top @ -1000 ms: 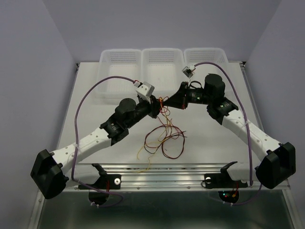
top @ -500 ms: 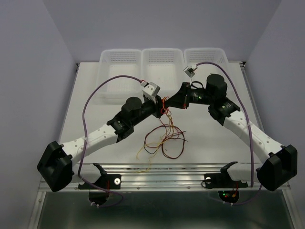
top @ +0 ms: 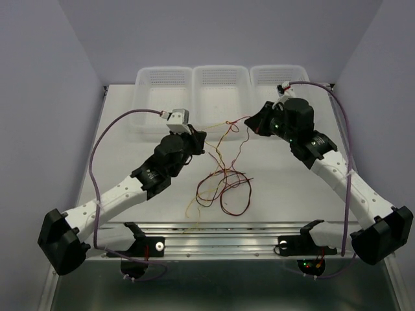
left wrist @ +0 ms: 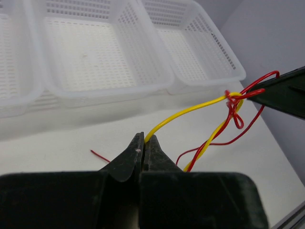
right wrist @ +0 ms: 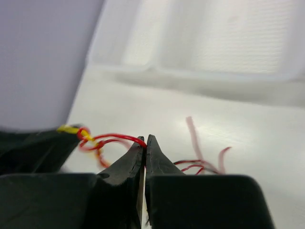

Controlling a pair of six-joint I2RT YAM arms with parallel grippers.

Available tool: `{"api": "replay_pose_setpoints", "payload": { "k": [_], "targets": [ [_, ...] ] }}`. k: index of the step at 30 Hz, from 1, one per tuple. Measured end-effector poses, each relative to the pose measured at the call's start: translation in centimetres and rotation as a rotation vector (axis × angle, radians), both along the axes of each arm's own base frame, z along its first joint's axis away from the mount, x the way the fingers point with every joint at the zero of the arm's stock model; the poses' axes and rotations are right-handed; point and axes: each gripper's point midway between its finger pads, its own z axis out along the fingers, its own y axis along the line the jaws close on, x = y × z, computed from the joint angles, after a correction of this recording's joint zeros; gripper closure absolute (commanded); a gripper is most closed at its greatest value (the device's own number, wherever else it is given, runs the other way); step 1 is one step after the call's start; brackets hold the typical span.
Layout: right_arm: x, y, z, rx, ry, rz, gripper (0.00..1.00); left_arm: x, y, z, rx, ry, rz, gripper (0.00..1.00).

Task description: Untangle the cables

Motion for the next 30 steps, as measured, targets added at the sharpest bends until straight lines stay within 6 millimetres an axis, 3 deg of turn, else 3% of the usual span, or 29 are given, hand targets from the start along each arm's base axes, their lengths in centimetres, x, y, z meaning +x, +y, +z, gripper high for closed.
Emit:
{"api": "replay_pose_setpoints", "payload": {
  "k": [1, 6, 7, 10, 13, 16, 21, 25, 30],
  "targets": [
    [2.1, -2.8, -0.7, -0.081, -0.001, -0.187, 0.99, -0.1, 1.2, -0.1, -0.017, 0.03, 0.056, 1.0],
    [4.7, -9.6, -1.8, -0.267, -0.003, -0.552, 0.99, -1.3, 4.4, -0.5, -0.099, 0.146, 0.183, 1.0],
    [5.1, -11.1, -1.8, -0.292, -0.003, -0.611, 0.99, -1.5, 5.9, -1.1, -0.1, 0.179, 0.241, 1.0],
    [6.6, -19.3, -1.1, -0.379, 0.001, -0.894, 0.99, -1.7, 11.0, -1.7, -0.109, 0.224, 0.416, 1.0],
    [6.9, -24.2, 0.1, -0.426, -0.004, -1.055, 0.99, -2.2, 16.4, 0.1, -0.171, 0.202, 0.588, 1.0],
    [7.0, -25.1, 1.7, -0.432, -0.027, -1.07, 0.99, -2.5, 18.5, 4.2, -0.274, 0.158, 0.648, 1.0],
    [7.3, -25.0, 4.4, -0.398, -0.079, -1.034, 0.99, -3.3, 19.9, 10.1, -0.361, 0.094, 0.668, 1.0],
    [7.8, -26.1, 4.8, -0.356, -0.075, -0.997, 0.99, -3.7, 20.3, 12.0, -0.378, 0.088, 0.676, 1.0],
    [8.4, -27.2, 3.4, -0.312, -0.023, -0.933, 0.99, -4.0, 20.6, 13.3, -0.376, 0.13, 0.708, 1.0]
  ]
}}
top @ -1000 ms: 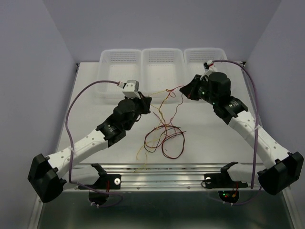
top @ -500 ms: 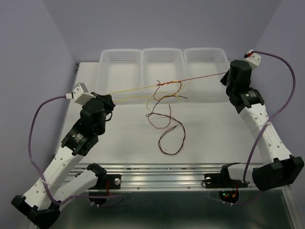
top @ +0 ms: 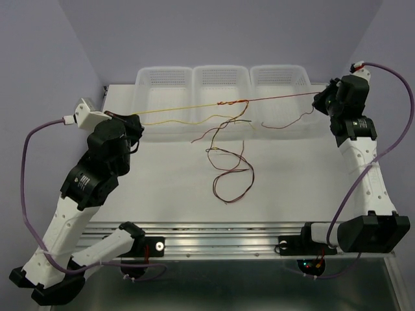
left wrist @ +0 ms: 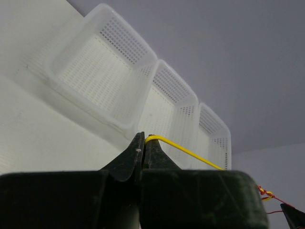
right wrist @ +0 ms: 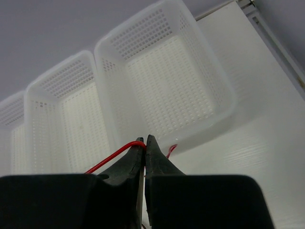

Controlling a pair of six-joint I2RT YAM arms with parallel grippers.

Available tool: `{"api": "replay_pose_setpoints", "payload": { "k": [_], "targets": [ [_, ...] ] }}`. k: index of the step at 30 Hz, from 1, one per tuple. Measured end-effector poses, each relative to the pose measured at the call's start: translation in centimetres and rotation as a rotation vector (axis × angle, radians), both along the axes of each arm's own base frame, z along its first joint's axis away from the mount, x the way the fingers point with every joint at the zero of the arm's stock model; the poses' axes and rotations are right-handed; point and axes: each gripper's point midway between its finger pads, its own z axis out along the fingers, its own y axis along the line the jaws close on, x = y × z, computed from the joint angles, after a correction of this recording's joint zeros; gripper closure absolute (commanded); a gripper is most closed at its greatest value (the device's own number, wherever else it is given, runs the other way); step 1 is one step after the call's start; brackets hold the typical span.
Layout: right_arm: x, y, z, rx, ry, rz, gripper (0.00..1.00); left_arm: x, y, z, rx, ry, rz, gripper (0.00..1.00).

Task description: Untangle the cables

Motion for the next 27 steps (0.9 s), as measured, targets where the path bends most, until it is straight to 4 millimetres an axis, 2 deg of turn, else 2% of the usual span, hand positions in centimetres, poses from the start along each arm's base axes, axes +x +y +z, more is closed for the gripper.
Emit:
{"api": "replay_pose_setpoints", "payload": {
  "k": [8, 10, 13, 15, 18, 19, 20, 21, 22, 24, 27],
  "targets": [
    [-0.1, 1.0, -1.4, 0.063, 0.034, 0.144, 0.99, -0.7, 1.2, 0.8, 0.063, -0.018, 0.013, 1.0],
    [-0.1, 2.1, -1.2, 0.089, 0.001, 0.241, 0.99, -0.4, 1.3, 1.5, 0.092, -0.056, 0.01, 1.0],
    [-0.9, 3.3, -1.7, 0.155, -0.031, 0.372, 0.99, 1.0, 0.8, 0.5, 0.153, -0.067, -0.022, 1.0],
    [-1.7, 5.8, -1.8, 0.196, -0.069, 0.512, 0.99, 2.1, -0.6, 0.1, 0.169, -0.078, -0.09, 1.0],
    [-3.7, 11.1, -2.2, 0.22, -0.061, 0.709, 0.99, 5.2, -4.8, -1.9, 0.182, -0.076, -0.236, 1.0],
    [-5.1, 14.2, -1.9, 0.231, -0.064, 0.819, 0.99, 6.3, -6.6, -3.4, 0.189, -0.055, -0.297, 1.0],
    [-5.6, 15.1, -1.8, 0.236, -0.065, 0.856, 0.99, 6.9, -7.8, -4.5, 0.195, -0.034, -0.341, 1.0],
    [-7.0, 17.3, -1.5, 0.247, -0.073, 0.944, 0.99, 7.9, -9.3, -6.6, 0.207, 0.009, -0.386, 1.0],
    [-8.0, 18.5, -1.2, 0.259, -0.08, 1.005, 0.99, 8.3, -10.5, -8.3, 0.218, 0.043, -0.423, 1.0],
    [-9.3, 19.5, -1.0, 0.27, -0.097, 1.066, 0.99, 8.3, -13.0, -11.8, 0.247, 0.117, -0.516, 1.0],
    [-9.4, 19.6, -2.3, 0.287, -0.077, 1.064, 0.99, 6.9, -15.6, -12.7, 0.261, 0.125, -0.616, 1.0]
  ]
}}
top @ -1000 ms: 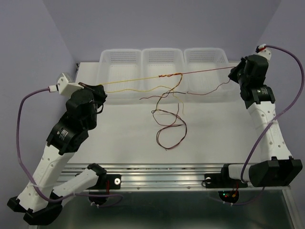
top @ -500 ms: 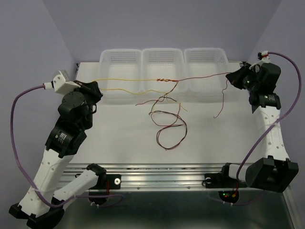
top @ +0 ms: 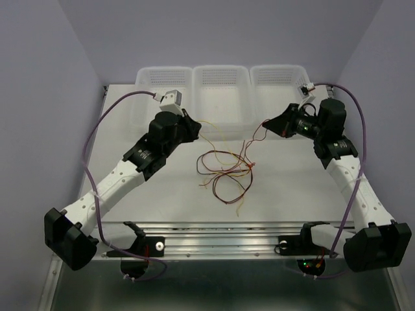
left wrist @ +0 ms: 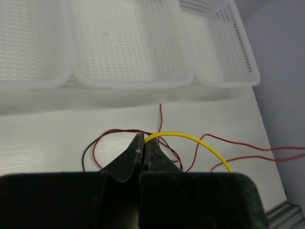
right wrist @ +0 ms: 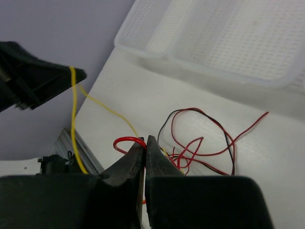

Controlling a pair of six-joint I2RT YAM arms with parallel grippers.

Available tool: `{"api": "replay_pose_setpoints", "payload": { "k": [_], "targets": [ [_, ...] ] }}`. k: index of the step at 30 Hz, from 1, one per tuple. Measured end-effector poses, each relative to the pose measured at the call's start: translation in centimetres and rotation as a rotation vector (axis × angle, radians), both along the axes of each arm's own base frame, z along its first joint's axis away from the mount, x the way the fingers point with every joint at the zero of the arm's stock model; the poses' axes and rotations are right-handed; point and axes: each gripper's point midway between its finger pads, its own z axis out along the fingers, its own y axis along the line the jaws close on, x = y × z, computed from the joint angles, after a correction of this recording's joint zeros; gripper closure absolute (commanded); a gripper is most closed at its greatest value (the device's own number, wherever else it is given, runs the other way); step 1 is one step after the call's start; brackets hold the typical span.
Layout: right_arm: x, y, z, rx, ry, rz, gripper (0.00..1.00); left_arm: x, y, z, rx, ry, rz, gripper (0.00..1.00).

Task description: Untangle the cables

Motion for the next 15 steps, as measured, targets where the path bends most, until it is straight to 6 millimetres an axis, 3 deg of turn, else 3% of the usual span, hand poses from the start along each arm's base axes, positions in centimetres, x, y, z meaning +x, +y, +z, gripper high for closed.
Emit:
{"api": "replay_pose_setpoints", "payload": {
  "k": [2, 4, 5, 7, 9, 12, 15],
  "targets": [
    [1.5, -0.1, -1.8, -0.022, 0.05, -0.048, 0.89, -1.3, -2.2, 1.3, -0.025, -0.039, -0.082, 1.0],
    [3.5, -0.7, -4.8, -0.064, 0.134, -0.118, 0.65, -2.3, -3.6, 2.2, -0.044, -0.061, -0.141, 1.0],
    [4.5, -0.9, -6.7, -0.093, 0.182, -0.148, 0.57, -2.8, -4.3, 2.7, -0.056, -0.074, -0.17, 1.0],
    [5.4, -1.4, -9.7, -0.137, 0.261, -0.185, 0.38, -3.3, -5.1, 3.5, -0.073, -0.088, -0.203, 1.0],
    [5.2, -1.8, -12.6, -0.173, 0.34, -0.201, 0.27, -3.3, -5.1, 4.2, -0.084, -0.098, -0.202, 1.0],
    [3.8, -2.1, -13.7, -0.184, 0.363, -0.202, 0.16, -2.9, -4.6, 5.3, -0.096, -0.104, -0.162, 1.0],
    [1.6, -2.3, -11.7, -0.171, 0.287, -0.201, 0.13, -2.3, -4.1, 7.1, -0.104, -0.104, -0.105, 1.0]
  ]
}}
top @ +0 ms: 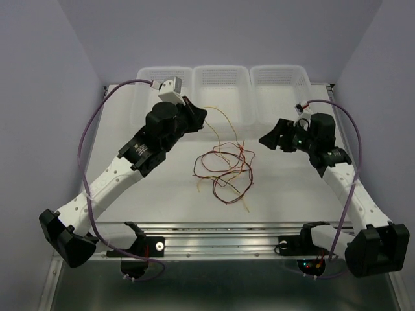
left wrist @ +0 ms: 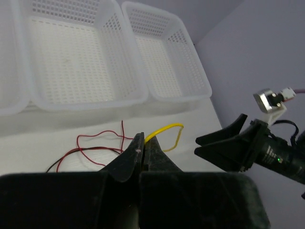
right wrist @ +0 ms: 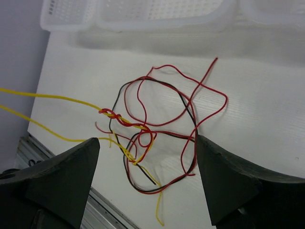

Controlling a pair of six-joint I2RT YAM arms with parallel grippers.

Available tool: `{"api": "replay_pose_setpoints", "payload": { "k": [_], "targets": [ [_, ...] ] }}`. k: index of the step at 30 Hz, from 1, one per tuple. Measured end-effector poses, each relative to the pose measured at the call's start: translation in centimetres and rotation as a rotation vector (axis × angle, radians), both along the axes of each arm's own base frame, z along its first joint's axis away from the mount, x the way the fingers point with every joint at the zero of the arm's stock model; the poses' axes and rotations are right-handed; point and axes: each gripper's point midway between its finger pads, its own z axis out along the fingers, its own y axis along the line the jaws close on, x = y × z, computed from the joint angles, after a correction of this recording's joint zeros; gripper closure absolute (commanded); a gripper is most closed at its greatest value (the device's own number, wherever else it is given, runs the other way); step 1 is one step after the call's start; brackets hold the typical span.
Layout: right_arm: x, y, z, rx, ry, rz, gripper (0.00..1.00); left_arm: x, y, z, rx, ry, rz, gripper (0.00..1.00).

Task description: Untangle the cables

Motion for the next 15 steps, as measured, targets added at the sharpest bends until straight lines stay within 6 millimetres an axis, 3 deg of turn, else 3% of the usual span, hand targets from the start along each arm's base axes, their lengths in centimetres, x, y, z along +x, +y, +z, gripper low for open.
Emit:
{"api": "replay_pose_setpoints", "payload": {
  "k": [4, 6, 11, 15],
  "targets": [
    [-2.4, 0.5, 3.8, 0.049, -0.149, 0.05, 0.12, 0.4, 0.3, 2.5, -0.027, -0.019, 0.035, 1.0],
    [-3.1, 1.2, 4.3, 0.085, -0.187, 0.091, 0.13, 0.3, 0.3, 3.4, -0.04, -0.028, 0.029, 1.0],
    [-3.3, 2.9, 1.7, 0.119, -0.132, 0.166, 0.13, -0.2, -0.2, 3.8, -0.053, -0.024, -0.006, 1.0],
    [-3.3, 5.7, -0.1, 0.136, -0.09, 0.251, 0.13, -0.5, -0.5, 3.6, -0.058, -0.01, -0.026, 1.0]
  ]
}}
